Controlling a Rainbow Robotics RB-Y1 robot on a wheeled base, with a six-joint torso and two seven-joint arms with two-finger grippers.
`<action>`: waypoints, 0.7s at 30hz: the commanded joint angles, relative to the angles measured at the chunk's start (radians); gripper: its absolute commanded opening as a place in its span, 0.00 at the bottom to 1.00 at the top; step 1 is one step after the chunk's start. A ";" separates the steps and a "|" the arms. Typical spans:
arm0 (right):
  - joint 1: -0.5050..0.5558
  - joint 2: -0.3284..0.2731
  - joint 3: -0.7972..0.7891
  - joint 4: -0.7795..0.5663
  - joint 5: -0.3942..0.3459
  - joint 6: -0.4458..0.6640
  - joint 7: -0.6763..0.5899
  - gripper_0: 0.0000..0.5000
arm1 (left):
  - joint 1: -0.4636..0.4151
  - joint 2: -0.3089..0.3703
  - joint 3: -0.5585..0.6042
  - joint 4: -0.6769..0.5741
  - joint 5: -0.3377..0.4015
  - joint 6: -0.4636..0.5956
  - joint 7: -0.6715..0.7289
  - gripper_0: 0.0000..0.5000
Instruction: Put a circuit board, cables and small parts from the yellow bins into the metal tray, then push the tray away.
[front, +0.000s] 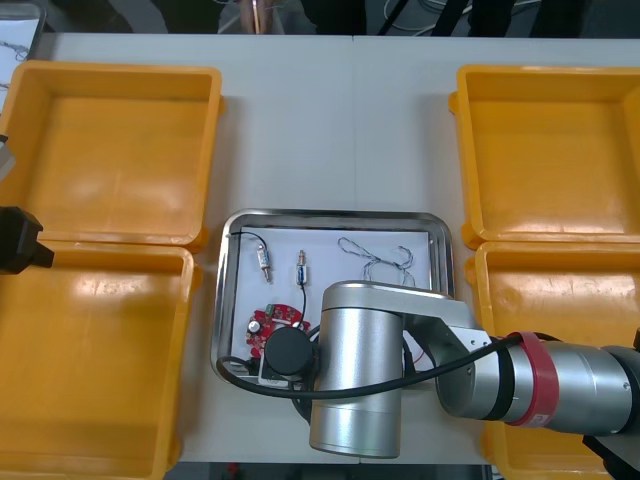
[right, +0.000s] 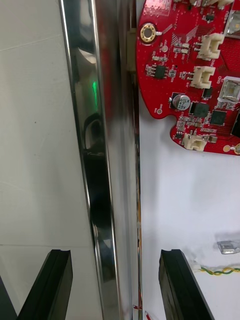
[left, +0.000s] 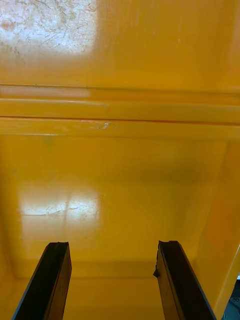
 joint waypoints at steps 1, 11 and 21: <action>0.012 0.043 0.011 0.022 0.012 -0.017 0.021 1.00 | 0.024 0.049 0.031 -0.029 -0.001 0.007 -0.094 1.00; 0.011 0.052 0.011 0.041 0.024 -0.026 0.021 1.00 | 0.024 0.049 0.031 -0.029 -0.001 0.007 -0.094 1.00; 0.012 0.052 0.011 0.041 0.026 -0.029 0.011 1.00 | 0.024 0.049 0.031 -0.029 -0.001 0.007 -0.094 1.00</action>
